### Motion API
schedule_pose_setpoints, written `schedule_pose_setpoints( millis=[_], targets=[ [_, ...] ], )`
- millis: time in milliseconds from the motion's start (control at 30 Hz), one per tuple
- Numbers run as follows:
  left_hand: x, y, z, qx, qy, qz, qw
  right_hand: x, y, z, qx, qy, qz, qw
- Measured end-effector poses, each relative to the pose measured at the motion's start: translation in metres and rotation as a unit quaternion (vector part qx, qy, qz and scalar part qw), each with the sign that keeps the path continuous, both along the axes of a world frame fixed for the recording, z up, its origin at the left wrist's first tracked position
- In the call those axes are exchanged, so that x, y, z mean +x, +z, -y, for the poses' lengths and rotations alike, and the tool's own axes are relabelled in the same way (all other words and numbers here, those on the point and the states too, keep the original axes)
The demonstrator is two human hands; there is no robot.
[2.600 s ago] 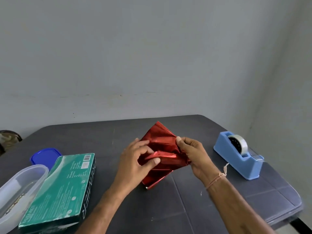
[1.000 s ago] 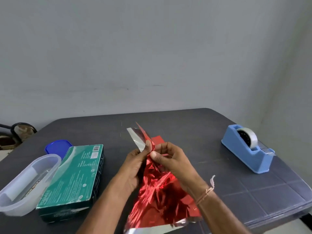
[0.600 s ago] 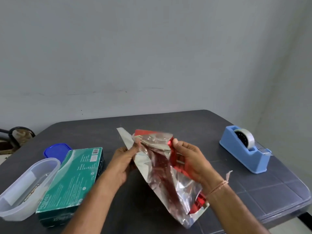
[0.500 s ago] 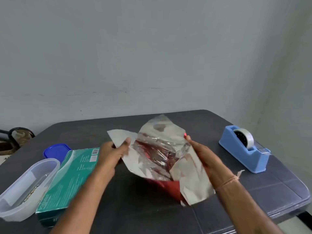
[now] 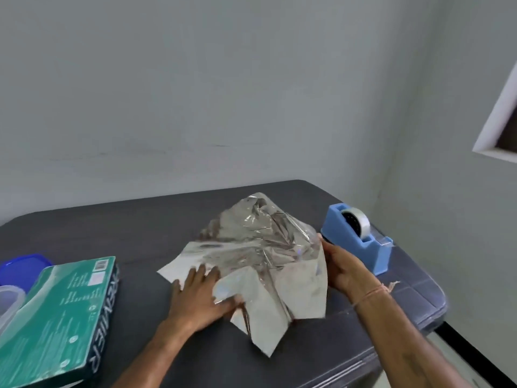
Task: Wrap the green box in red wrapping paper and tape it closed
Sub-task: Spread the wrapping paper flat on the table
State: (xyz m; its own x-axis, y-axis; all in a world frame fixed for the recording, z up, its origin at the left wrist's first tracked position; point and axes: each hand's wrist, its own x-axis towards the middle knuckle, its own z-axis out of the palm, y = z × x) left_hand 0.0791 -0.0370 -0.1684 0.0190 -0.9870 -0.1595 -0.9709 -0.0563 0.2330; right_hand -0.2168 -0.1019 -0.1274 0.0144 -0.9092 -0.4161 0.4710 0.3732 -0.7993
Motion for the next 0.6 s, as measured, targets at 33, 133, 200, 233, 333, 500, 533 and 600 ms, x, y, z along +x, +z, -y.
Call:
schedule_pose_setpoints(
  millis=[33, 133, 200, 233, 333, 500, 533, 600],
  targets=[
    [0.008, -0.001, 0.0, 0.013, -0.002, 0.004, 1.0, -0.007, 0.002, 0.002, -0.007, -0.01, -0.008, 1.0],
    [0.027, 0.009, 0.004, 0.059, -0.03, 0.005, 0.998, -0.031, 0.015, 0.008, -0.059, -0.097, -0.086, 0.99],
    [0.04, 0.016, 0.009, 0.097, -0.045, 0.021, 0.994, -0.034, 0.026, 0.009, -0.155, -0.163, -0.199, 0.954],
    [0.046, 0.017, 0.011, 0.113, -0.048, 0.028, 0.992, -0.03, 0.029, 0.009, -0.218, -0.166, -0.267, 0.924],
    [0.062, 0.027, 0.014, 0.138, -0.064, 0.082, 0.985, -0.003, 0.036, -0.003, -0.371, -0.112, -0.49, 0.781],
    [0.047, 0.039, 0.013, 0.075, -0.034, 0.053, 0.995, 0.043, 0.006, -0.006, -0.415, 0.166, -0.677, 0.585],
    [0.037, 0.034, 0.009, 0.037, -0.011, 0.019, 0.999, 0.049, -0.004, -0.006, -0.363, 0.221, -0.704, 0.569],
    [0.017, 0.013, 0.001, -0.024, 0.016, -0.019, 0.999, 0.052, -0.025, -0.002, -0.297, 0.277, -0.738, 0.539]
  ],
)
